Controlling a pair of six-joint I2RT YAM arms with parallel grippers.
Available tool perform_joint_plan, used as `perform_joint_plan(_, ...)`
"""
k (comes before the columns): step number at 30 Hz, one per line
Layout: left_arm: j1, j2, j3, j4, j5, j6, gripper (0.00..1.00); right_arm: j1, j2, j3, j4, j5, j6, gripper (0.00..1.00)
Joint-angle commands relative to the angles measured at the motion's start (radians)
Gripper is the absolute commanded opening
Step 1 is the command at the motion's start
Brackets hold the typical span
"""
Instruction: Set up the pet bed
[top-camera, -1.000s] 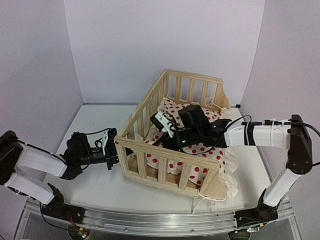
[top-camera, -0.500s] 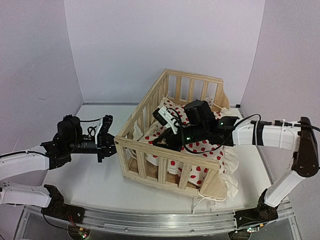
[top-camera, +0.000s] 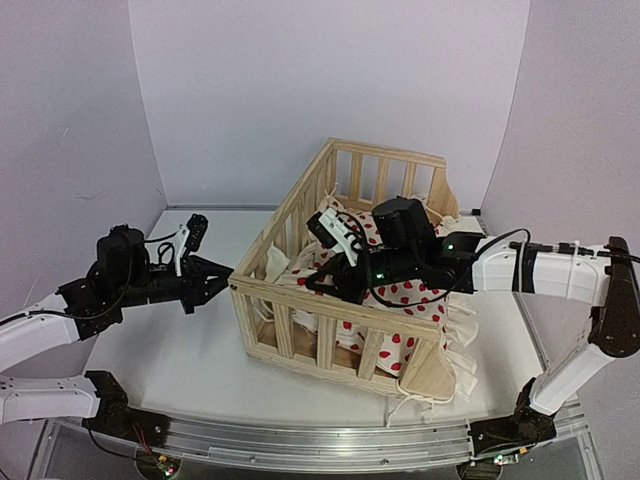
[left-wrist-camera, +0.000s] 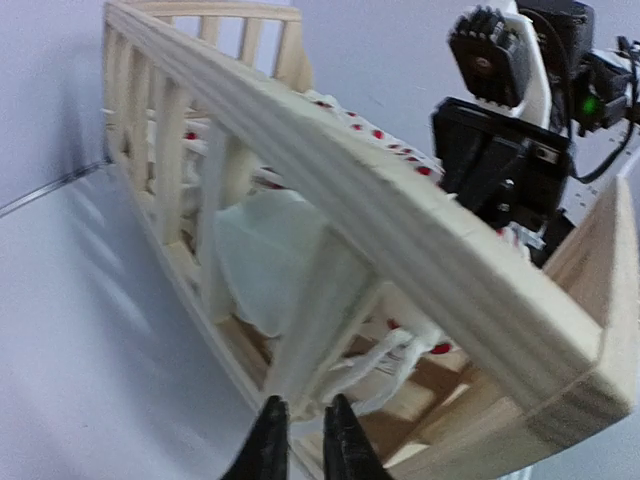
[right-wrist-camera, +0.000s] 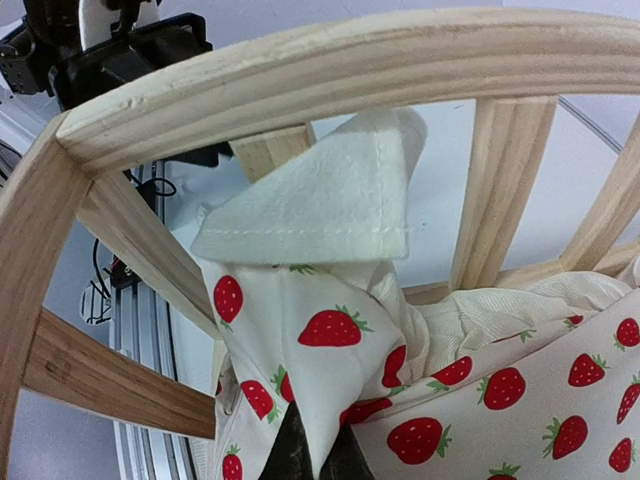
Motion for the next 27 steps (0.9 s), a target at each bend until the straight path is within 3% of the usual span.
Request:
perform_joint_plan(1,0.012,-0.033,-0.083,0.066,-0.25,-0.139,0.27,0.003,-0.044,-0.002,-0.024,-0.014,0.029,0.0)
perform_joint_plan(5,0.012,-0.04,-0.188,0.221,-0.145,-0.14,0.32,0.002,-0.035,0.002,-0.024,-0.025,0.034,0.0)
perform_joint_plan(9,0.012,-0.046,-0.325,0.502,0.03,-0.108,0.43,0.002,-0.044,-0.005,-0.022,-0.019,0.031,0.0)
perform_joint_plan(12,0.012,-0.017,-0.395,0.662,0.023,-0.078,0.49,0.003,-0.047,-0.007,-0.022,-0.016,0.03,0.0)
perform_joint_plan(22,0.011,0.298,-0.309,0.901,0.157,-0.051,0.56,0.003,-0.051,-0.007,-0.021,-0.019,0.026,0.0)
perform_joint_plan(27,0.011,0.4,-0.255,0.92,0.139,-0.039,0.5,0.003,-0.049,-0.002,-0.021,-0.024,0.025,0.0)
